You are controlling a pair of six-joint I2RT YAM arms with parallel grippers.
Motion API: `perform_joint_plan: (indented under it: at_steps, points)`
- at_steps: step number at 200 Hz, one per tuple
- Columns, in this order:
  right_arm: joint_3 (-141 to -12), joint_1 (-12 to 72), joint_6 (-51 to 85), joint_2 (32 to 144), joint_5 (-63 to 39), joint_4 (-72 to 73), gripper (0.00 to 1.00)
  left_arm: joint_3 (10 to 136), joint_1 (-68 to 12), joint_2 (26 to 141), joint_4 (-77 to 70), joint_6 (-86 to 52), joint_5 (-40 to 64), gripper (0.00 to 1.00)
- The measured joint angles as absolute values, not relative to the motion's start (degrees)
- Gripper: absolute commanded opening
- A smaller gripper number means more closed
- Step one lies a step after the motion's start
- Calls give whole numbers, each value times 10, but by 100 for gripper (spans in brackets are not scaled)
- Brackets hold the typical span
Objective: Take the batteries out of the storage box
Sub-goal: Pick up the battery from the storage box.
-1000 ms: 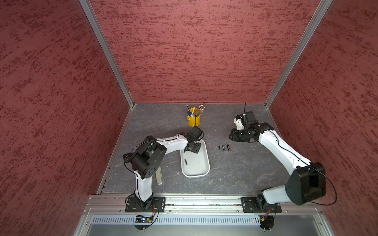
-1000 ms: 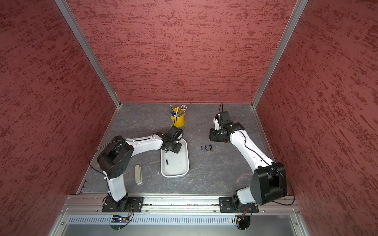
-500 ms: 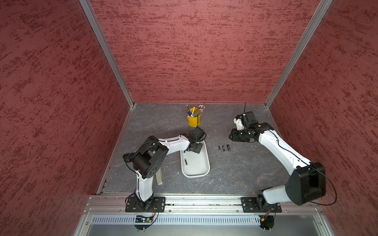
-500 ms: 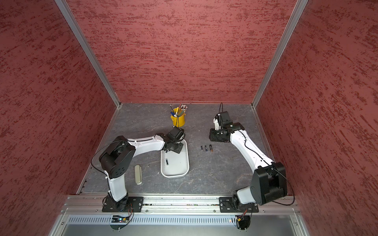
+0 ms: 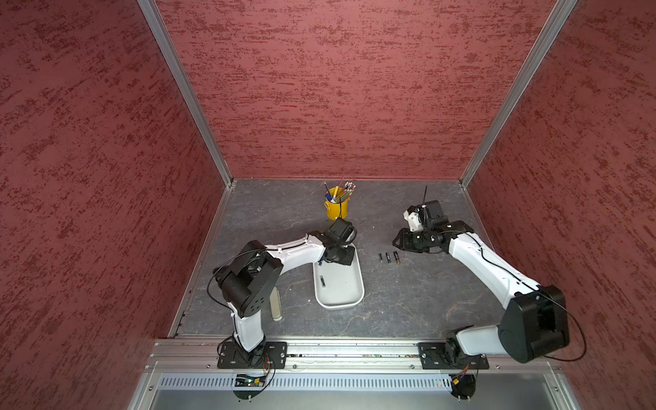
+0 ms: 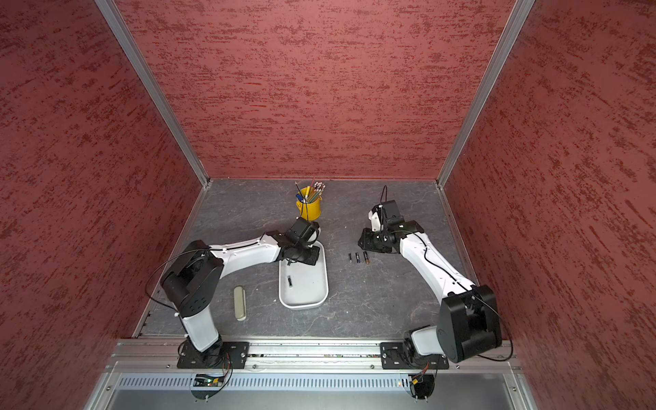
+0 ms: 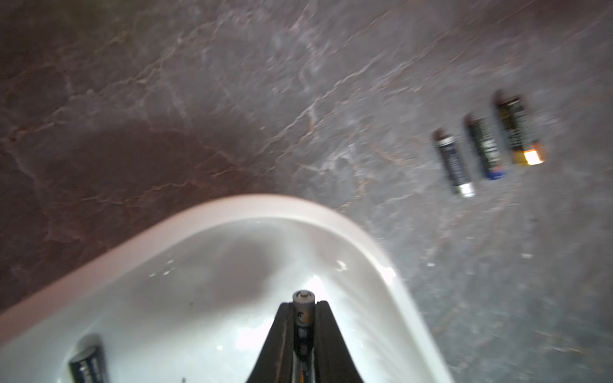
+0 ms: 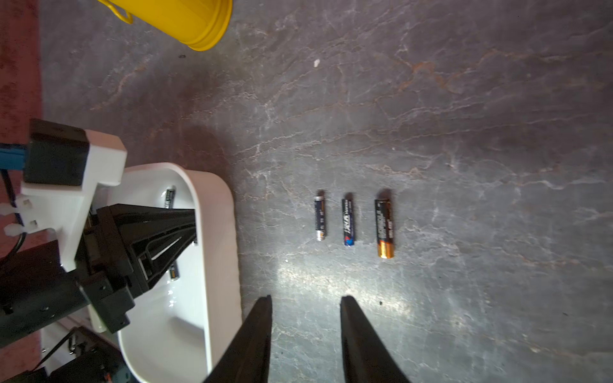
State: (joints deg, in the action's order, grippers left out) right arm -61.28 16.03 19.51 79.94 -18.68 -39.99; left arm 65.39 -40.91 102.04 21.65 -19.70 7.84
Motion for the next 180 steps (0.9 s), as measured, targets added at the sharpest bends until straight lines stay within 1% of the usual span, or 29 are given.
perform_joint_plan:
  at_steps: [47, 80, 108, 180]
  points:
    - [-610, 178, 222, 796, -239, -357, 39, 624, -396, 948, 110, -303, 183, 15]
    - [-597, 188, 253, 782, -282, -305, 40, 585, -378, 945, 15, -376, 253, 15]
    - [-573, 198, 290, 771, -318, -252, 40, 538, -357, 950, -104, -460, 310, 15]
    - [-568, 205, 327, 777, -361, -203, 40, 498, -341, 988, -356, -592, 364, 14]
